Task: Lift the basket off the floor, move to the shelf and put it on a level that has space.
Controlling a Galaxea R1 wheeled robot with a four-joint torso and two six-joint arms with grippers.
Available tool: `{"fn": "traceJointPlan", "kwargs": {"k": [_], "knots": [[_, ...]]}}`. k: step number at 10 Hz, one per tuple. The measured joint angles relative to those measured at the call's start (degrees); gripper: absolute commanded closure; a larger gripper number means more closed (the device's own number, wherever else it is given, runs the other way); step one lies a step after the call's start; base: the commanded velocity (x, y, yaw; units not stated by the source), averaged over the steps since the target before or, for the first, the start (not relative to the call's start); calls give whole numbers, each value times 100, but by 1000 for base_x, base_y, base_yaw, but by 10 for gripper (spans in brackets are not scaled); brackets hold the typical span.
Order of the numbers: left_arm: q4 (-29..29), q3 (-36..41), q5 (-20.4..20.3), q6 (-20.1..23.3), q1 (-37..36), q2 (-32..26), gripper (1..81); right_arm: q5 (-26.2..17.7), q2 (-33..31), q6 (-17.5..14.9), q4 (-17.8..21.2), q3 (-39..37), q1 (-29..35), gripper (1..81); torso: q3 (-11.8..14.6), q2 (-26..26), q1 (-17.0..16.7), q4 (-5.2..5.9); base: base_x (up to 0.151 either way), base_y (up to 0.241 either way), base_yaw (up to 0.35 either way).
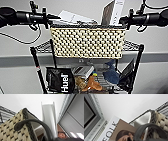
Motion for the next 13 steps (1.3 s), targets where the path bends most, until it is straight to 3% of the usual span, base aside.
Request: {"fn": "traceJointPlan", "kwargs": {"k": [3,8,13], "knots": [[283,-1301,542,1,44,707,811,-527,697,-56,-67,-1176,-33,811,-5,5,9,0,0,0,0],[780,-3073,1256,1,124,1810,811,-1219,1616,-450,-91,-3101,-190,811,-9,9,15,0,0,0,0],[1235,-4120,1491,-27,226,2494,811,-1671,2294,-1023,-48,-4642,-358,811,-11,9,15,0,0,0,0]]}}
